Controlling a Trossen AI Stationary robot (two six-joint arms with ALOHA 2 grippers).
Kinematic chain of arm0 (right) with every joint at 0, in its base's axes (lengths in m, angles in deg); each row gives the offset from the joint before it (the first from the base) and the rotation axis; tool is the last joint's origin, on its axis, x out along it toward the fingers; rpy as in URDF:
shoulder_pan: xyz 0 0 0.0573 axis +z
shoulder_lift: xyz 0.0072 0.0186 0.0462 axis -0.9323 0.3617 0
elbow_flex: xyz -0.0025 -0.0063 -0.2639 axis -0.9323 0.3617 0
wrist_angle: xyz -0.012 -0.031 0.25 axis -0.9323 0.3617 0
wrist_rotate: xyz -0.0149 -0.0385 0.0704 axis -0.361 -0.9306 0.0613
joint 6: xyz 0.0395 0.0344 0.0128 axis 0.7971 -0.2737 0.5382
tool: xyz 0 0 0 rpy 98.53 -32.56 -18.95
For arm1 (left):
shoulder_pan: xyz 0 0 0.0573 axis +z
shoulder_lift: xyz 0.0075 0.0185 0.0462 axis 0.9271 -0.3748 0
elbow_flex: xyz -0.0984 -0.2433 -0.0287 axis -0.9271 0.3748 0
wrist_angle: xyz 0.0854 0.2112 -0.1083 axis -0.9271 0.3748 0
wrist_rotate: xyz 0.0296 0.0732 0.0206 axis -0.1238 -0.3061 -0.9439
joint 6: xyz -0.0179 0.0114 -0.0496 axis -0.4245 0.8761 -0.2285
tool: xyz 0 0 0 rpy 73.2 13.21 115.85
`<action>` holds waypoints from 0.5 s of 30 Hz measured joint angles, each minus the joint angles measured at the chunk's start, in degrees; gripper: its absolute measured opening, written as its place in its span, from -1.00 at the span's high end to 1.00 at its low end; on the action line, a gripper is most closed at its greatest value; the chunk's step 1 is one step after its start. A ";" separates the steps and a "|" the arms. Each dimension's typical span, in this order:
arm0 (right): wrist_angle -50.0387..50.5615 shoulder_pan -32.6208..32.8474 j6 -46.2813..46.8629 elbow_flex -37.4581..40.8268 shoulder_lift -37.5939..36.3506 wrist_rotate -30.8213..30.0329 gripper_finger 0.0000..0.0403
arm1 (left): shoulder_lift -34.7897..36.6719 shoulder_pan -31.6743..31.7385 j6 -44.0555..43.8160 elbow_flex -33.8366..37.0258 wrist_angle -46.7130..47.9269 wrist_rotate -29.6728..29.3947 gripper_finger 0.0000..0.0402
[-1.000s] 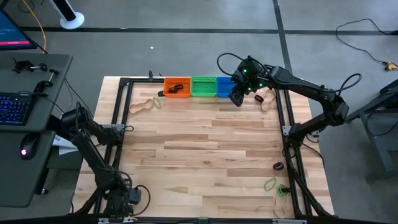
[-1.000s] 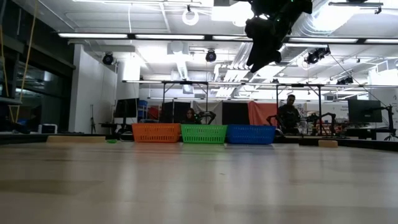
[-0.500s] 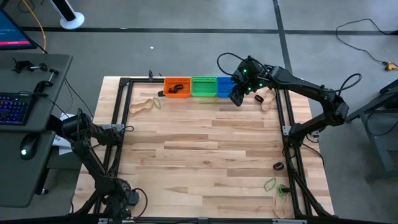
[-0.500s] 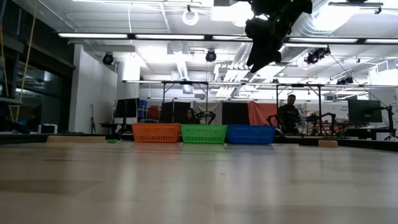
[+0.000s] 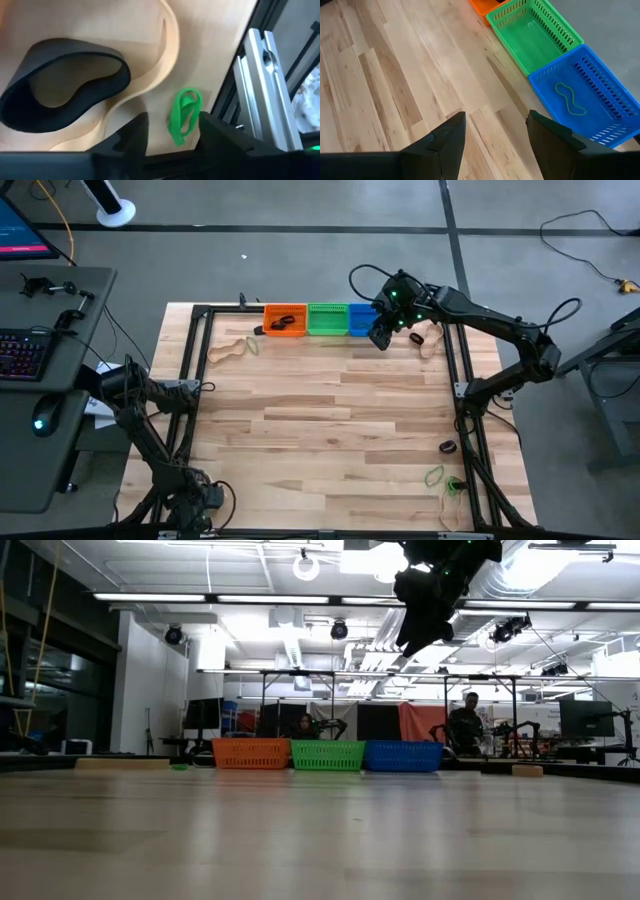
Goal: Sort rubber bands into baskets
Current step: Put the green rubber band into the blue basket
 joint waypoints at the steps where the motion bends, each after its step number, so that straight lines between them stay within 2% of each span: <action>1: 0.00 0.00 0.00 0.00 0.00 -0.01 0.01 | -0.24 0.00 -0.52 -0.04 0.07 -0.11 0.28; 13: 0.00 0.00 -0.01 0.00 0.00 -1.36 0.01 | -1.27 0.36 -2.01 -0.01 -0.95 -0.33 0.94; 15: 0.00 0.00 -0.02 0.00 0.00 -2.00 0.01 | -1.03 0.80 -2.81 0.06 -1.77 -0.21 0.98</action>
